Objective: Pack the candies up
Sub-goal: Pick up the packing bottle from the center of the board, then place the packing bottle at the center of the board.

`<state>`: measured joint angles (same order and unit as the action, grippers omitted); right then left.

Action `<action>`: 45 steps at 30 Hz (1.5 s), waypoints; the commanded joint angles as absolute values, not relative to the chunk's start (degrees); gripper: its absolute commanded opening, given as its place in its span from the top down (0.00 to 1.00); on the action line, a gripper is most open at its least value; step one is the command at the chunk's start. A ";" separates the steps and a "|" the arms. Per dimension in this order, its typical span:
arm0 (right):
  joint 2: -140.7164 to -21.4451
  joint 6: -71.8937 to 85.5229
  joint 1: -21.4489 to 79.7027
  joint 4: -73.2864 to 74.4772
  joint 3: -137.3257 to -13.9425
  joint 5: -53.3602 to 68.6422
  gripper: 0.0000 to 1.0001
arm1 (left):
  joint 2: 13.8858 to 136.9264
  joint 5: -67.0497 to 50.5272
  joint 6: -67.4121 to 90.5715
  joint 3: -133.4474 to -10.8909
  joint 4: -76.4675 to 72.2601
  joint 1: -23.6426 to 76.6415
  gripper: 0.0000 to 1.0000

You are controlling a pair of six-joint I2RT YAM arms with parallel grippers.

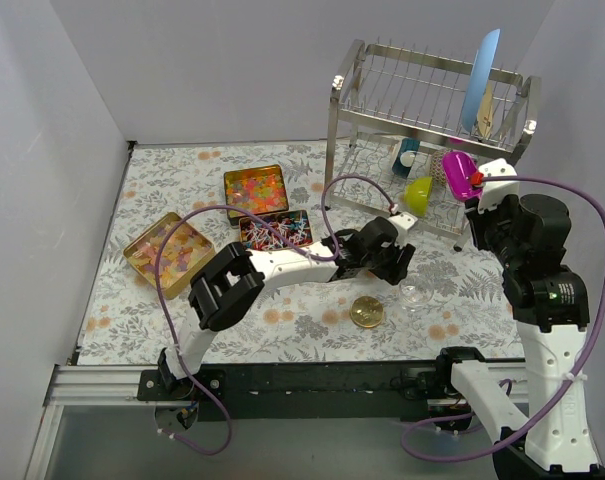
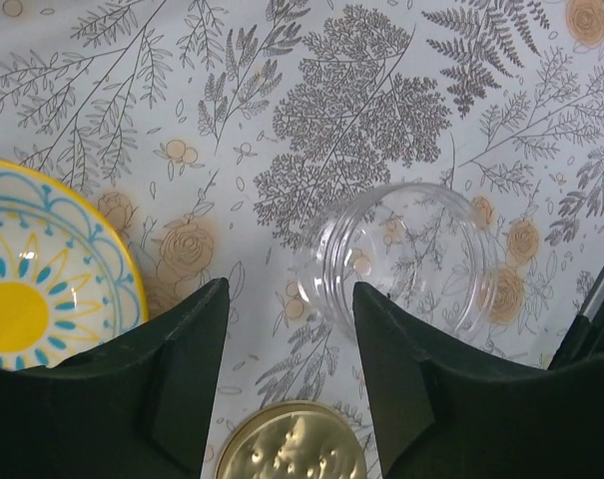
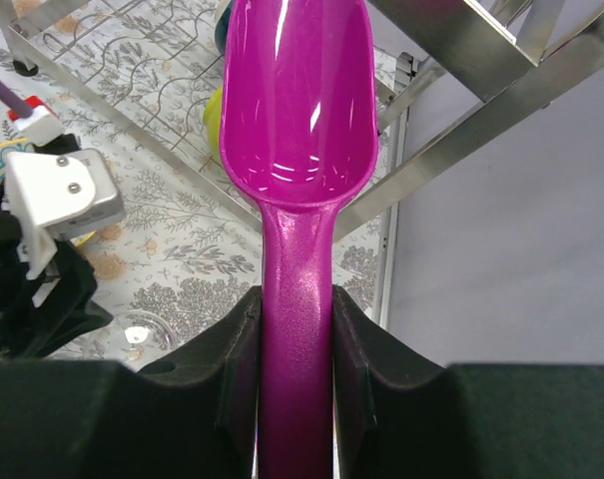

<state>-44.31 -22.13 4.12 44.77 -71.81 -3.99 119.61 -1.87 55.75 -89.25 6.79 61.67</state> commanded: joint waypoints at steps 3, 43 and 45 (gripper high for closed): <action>-43.42 -20.39 3.87 41.22 -70.93 -4.57 0.99 | 122.43 0.53 56.43 -95.71 6.42 62.58 0.48; -46.06 -21.71 3.96 34.19 -66.45 10.36 0.99 | 81.85 -2.82 23.39 -67.08 29.52 57.23 1.00; -46.32 -23.90 3.95 34.98 -66.01 14.74 0.99 | 79.38 -0.71 21.71 -61.10 29.71 55.73 1.00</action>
